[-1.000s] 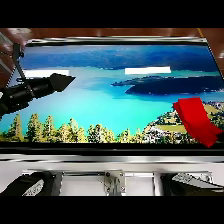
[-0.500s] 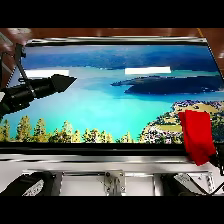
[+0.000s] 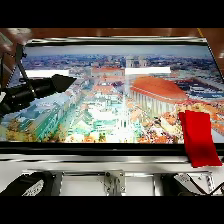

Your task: Fold the shirts.

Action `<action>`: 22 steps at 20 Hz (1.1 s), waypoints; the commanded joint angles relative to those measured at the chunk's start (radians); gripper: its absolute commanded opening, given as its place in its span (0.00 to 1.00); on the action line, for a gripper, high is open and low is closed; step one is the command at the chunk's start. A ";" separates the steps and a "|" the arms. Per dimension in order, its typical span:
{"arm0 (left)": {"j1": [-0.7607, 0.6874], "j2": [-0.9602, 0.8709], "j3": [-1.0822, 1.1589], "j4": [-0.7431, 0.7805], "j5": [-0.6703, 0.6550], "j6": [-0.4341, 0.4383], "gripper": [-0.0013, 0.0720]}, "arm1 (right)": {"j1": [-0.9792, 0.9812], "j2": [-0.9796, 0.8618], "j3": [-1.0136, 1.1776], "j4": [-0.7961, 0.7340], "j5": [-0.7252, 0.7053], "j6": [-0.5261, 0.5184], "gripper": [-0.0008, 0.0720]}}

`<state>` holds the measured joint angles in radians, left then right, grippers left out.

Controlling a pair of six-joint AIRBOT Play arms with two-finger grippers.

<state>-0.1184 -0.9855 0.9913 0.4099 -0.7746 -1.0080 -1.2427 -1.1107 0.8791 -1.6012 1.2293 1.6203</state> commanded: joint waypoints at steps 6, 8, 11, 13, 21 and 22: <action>-0.116 -0.204 0.224 0.856 -0.307 -0.550 0.08 | 0.490 -0.001 0.502 0.568 -0.133 -0.185 0.84; -0.179 -0.323 0.365 1.041 -0.550 -0.600 0.23 | 0.782 -0.046 0.502 0.388 -0.012 -0.138 0.90; -0.219 -0.466 0.507 1.061 -0.771 -0.601 0.94 | 1.033 -0.161 0.502 0.262 0.141 -0.090 0.95; -0.228 -0.474 0.510 1.045 -0.716 -0.594 0.94 | 1.108 -0.222 0.502 0.267 0.187 -0.037 0.95; -0.229 -0.477 0.506 0.982 -0.664 -0.546 0.94 | 1.227 -0.259 0.502 0.301 0.195 -0.038 0.95; -0.229 -0.478 0.505 0.981 -0.656 -0.546 0.94 | 1.227 -0.260 0.502 0.300 0.196 -0.038 0.95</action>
<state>-0.3458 -1.4582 1.4937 1.3937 -1.4368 -1.5661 -0.0395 -1.3632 1.3804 -1.3239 1.4158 1.5776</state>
